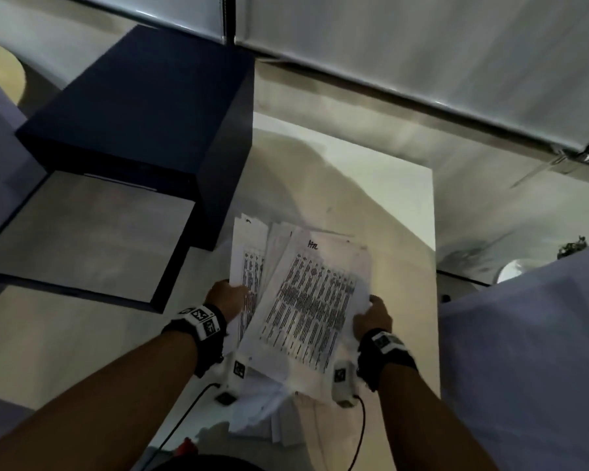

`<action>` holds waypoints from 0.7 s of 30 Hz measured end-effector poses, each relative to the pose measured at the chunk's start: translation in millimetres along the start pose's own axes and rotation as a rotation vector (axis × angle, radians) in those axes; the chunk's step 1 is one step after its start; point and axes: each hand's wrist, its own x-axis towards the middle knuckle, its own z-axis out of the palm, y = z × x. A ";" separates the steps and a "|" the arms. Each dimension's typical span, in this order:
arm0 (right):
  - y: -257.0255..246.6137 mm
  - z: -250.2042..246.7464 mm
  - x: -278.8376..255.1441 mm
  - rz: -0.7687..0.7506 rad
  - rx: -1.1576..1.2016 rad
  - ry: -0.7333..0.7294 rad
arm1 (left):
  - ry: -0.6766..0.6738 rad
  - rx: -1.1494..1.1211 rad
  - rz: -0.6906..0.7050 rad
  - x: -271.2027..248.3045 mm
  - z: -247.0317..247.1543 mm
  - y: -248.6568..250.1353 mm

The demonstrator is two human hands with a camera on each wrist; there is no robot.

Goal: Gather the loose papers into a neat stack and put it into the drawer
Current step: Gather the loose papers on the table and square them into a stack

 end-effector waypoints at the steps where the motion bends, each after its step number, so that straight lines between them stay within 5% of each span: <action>1: -0.6 7.5 -2.0 -0.021 -0.005 -0.003 | -0.005 -0.010 -0.006 -0.3 1.0 1.0; 8: -17.7 40.1 -13.5 -0.208 -0.107 -0.085 | -0.011 0.148 0.092 -6.0 7.3 5.4; 13: 18.2 26.7 -8.1 0.076 -0.206 0.077 | 0.051 0.020 0.289 -18.7 -9.3 35.9; 21: 26.1 42.9 -11.6 0.031 -0.168 0.013 | 0.198 0.049 0.563 -50.3 -36.4 103.6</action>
